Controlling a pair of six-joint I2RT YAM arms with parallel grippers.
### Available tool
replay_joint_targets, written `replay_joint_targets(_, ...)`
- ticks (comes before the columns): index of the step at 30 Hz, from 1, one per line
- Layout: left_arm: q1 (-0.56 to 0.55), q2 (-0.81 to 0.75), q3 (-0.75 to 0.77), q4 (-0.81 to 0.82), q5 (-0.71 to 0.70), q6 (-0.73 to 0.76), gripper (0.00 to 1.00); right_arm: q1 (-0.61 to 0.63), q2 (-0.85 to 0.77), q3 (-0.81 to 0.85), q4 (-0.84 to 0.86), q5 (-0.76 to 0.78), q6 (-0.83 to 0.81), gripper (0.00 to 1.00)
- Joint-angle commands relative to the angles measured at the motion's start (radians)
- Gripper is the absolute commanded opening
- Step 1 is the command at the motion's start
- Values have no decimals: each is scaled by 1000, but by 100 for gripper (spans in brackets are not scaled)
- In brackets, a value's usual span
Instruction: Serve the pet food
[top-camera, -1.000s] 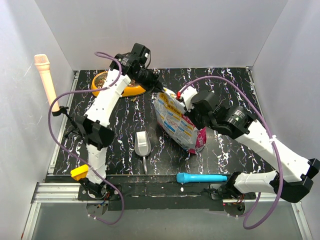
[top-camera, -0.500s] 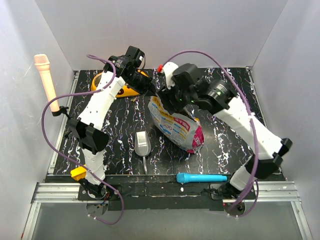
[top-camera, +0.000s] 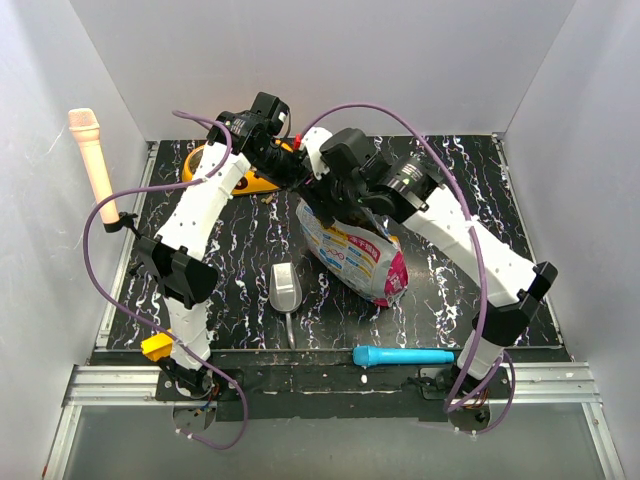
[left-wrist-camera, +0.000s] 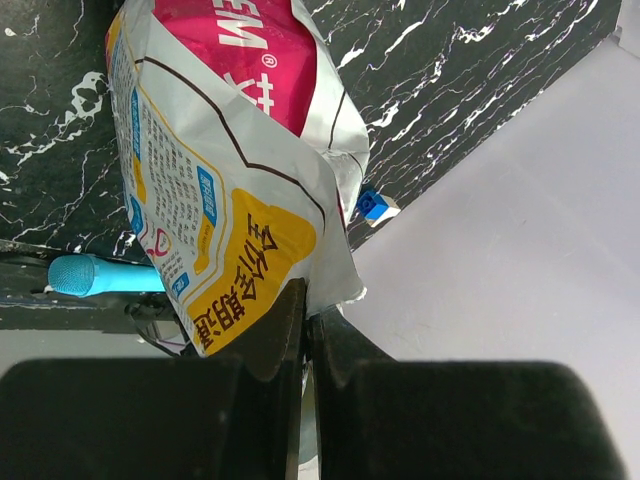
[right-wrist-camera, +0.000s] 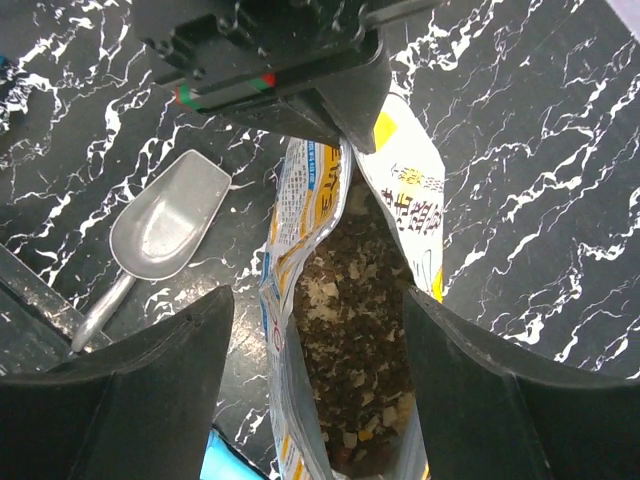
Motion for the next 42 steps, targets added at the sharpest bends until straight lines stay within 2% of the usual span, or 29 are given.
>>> replay_joint_targets(1, 28, -74, 31, 42, 16, -40, 0, -2, -36, 112, -21, 3, -31, 75)
replay_joint_targets(3, 28, -78, 20, 52, 27, -44, 0, -38, -69, 60, 17, -95, -42, 77)
replay_joint_targets(7, 28, -80, 19, 62, 42, -53, 0, -74, -47, 8, 33, -187, -79, 77)
replay_joint_targets(13, 28, -86, 19, 60, 56, -61, 0, -89, -40, -86, 128, -219, -123, 79)
replay_joint_targets(18, 28, -92, 16, 60, 56, -63, 0, -77, 17, -25, 54, -195, -125, 76)
replay_joint_targets(23, 31, -94, 13, 77, 41, -90, 0, 3, 71, 49, -35, 150, -44, 59)
replay_joint_targets(25, 38, -91, 14, 92, 39, -101, 0, 15, 53, -6, -18, 202, -34, 50)
replay_joint_targets(27, 45, -82, 26, 98, 45, -110, 0, 15, 37, -58, -6, 218, -36, 49)
replay_joint_targets(30, 56, -68, 62, 86, 38, -102, 0, 15, 25, -52, -24, 224, -54, 49)
replay_joint_targets(31, 58, -63, 66, 80, 33, -99, 0, 17, 22, -46, -35, 219, -69, 42)
replay_joint_targets(33, 61, -69, 56, 78, 33, -98, 0, 17, 28, -26, -67, 219, -83, 13)
replay_joint_targets(34, 61, -75, 40, 86, 35, -101, 0, 17, 32, -25, -90, 216, -86, 2)
replay_joint_targets(37, 62, -100, -3, 108, 32, -105, 0, 18, 13, -54, -122, 111, -117, 1)
replay_joint_targets(41, 67, -117, -32, 114, 27, -106, 0, 15, -3, -48, -177, 93, -58, 1)
replay_joint_targets(42, 68, -121, -35, 115, 26, -107, 0, 15, -7, -52, -185, 106, -44, 11)
